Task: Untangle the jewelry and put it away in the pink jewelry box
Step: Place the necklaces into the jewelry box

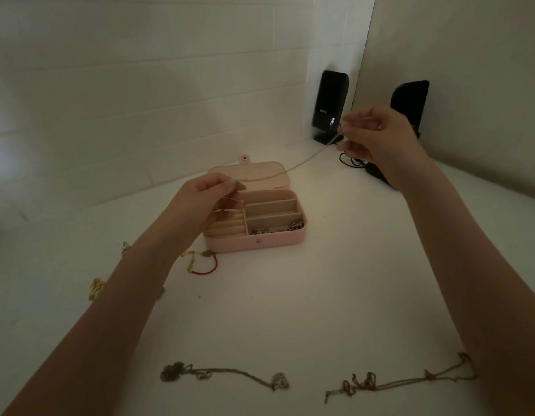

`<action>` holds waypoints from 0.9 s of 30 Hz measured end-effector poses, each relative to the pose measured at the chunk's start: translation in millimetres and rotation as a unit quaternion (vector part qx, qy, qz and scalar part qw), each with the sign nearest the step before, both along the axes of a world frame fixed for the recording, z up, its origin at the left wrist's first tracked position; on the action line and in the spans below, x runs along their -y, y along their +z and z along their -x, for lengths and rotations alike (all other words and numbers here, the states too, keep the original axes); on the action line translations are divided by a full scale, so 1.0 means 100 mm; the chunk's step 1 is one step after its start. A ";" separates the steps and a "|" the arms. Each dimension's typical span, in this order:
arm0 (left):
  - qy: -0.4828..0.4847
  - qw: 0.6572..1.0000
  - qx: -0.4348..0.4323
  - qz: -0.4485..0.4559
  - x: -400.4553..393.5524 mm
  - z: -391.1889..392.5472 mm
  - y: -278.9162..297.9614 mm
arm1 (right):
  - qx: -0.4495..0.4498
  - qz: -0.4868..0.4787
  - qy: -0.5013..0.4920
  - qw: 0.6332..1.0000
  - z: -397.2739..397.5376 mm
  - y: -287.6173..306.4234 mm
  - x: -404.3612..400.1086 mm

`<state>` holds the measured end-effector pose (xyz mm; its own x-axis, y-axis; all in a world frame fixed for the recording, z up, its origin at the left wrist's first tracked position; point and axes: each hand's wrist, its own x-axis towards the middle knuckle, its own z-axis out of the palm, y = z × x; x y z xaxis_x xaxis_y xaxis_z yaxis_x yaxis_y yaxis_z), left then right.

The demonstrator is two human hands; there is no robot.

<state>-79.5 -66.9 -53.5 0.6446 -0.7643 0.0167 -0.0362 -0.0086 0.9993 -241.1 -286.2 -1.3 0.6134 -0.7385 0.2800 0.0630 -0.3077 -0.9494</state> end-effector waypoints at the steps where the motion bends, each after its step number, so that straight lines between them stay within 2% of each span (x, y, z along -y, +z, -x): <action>1: -0.004 1.000 -0.016 0.017 0.01 0.00 0.00 | -0.007 -0.002 0.014 1.000 -0.02 0.00 -0.04; 5: -0.032 0.996 -0.055 0.057 0.05 0.05 -0.03 | -0.021 0.012 0.077 0.997 -0.10 0.00 -0.23; 8: -0.059 0.987 -0.131 0.078 0.09 0.09 -0.04 | -0.013 0.016 0.115 0.993 -0.15 0.01 -0.36; 13: -0.079 0.945 -0.291 0.124 0.08 0.10 0.00 | 0.009 0.013 0.146 0.989 -0.18 0.04 -0.46; 16: -0.091 0.917 -0.358 0.150 0.05 0.10 0.04 | 0.020 0.007 0.145 0.989 -0.19 0.05 -0.45; 20: -0.099 0.900 -0.393 0.162 0.05 0.10 0.05 | 0.025 -0.003 0.124 0.992 -0.17 0.03 -0.42; 27: -0.064 0.899 -0.402 0.159 0.06 0.08 0.04 | 0.060 -0.037 0.090 0.993 -0.12 0.04 -0.31</action>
<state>-87.8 -72.6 -49.9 0.4530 -0.8723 -0.1842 0.7193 0.2356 0.6535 -228.9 -254.8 2.5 0.7028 -0.6411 0.3083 0.2257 -0.2099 -0.9513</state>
